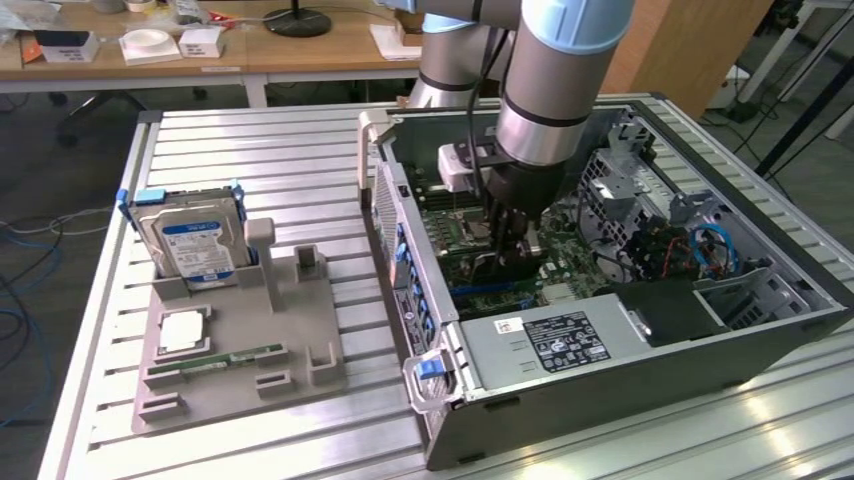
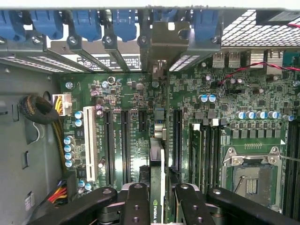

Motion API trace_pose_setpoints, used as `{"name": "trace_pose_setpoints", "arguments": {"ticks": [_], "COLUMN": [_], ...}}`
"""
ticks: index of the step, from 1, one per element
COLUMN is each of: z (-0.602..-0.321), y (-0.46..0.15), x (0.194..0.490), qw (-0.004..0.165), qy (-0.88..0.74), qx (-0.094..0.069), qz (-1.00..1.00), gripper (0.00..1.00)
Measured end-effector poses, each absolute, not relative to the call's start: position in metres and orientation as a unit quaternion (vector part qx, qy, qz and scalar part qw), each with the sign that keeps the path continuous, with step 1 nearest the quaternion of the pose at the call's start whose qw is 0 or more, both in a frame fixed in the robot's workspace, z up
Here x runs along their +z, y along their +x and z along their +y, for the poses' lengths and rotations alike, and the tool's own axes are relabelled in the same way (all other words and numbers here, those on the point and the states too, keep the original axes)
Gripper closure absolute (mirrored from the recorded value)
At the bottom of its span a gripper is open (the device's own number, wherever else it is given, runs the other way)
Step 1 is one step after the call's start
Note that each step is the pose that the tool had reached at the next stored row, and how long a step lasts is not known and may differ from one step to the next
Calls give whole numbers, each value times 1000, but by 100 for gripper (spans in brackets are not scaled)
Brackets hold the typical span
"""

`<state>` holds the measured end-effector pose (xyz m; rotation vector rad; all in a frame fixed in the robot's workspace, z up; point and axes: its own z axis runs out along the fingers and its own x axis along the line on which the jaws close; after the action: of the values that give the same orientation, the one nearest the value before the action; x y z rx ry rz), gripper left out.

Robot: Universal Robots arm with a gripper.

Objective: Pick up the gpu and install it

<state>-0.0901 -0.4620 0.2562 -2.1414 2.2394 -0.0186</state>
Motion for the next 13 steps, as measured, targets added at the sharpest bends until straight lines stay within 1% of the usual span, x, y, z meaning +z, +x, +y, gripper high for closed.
{"name": "trace_pose_setpoints", "arguments": {"ticks": [13], "z": [-462], "y": [-91], "x": [251], "qw": [22], "qy": [-691], "qx": [-7], "qz": [723], "gripper": [74]}}
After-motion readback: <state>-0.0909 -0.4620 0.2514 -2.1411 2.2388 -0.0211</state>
